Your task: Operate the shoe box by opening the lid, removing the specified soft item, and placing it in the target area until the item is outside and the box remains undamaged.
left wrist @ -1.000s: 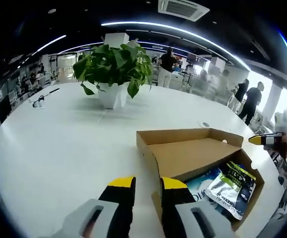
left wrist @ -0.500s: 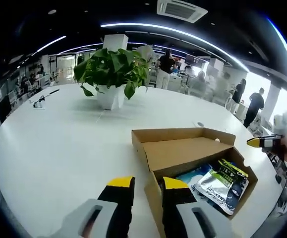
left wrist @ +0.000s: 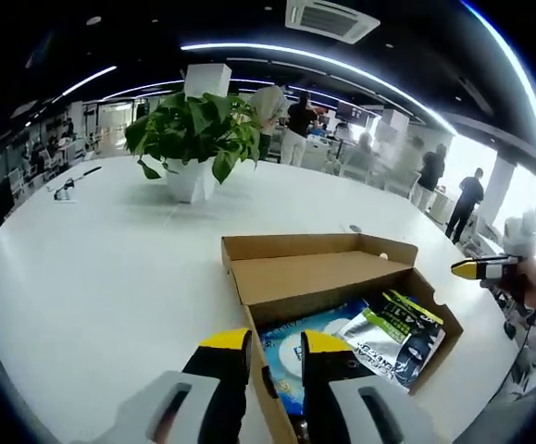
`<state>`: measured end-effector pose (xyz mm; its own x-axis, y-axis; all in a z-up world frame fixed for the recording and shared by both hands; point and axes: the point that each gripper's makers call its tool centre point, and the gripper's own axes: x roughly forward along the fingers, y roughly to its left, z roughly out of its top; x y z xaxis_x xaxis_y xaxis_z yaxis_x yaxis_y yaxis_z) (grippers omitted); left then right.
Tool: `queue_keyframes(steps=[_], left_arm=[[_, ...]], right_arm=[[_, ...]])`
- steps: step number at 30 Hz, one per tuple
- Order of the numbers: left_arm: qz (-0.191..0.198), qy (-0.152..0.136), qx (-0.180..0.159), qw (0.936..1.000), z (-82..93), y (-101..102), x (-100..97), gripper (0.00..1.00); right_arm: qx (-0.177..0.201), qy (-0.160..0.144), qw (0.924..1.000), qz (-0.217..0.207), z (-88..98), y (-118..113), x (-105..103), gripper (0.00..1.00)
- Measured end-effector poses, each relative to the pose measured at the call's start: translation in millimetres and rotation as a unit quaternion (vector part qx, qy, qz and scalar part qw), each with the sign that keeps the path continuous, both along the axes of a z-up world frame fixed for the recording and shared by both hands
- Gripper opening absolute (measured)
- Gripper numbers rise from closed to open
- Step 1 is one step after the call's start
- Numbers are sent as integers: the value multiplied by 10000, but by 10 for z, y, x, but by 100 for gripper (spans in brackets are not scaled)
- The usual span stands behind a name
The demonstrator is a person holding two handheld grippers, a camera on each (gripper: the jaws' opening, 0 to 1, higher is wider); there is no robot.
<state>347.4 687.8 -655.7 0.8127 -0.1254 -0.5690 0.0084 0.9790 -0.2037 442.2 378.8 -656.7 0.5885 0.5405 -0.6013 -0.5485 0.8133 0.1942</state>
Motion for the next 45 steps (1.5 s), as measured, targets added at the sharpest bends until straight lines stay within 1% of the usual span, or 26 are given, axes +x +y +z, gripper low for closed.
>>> queue_keyframes(steps=[11,22,31,33,39,45], left_arm=[[-292,83,-82,9995,-23,-348,-36,22],[-596,274,-192,9977,-142,-679,-45,26],[-789,435,-273,9956,-238,-858,-31,29],[-816,514,-358,9947,-273,-900,-28,30],[-934,711,-360,9924,-386,-995,1,31],[-1000,927,-446,9896,-521,-1052,-29,31]], right_arm=[[107,10,9999,-16,-23,-105,-121,18],[160,-45,9998,-72,-1,-242,-216,20],[194,-65,9997,-121,5,-388,-278,21],[180,-77,9997,-130,6,-420,-287,21],[179,-111,9996,-208,28,-519,-306,21],[103,-135,9997,-192,39,-567,-325,21]])
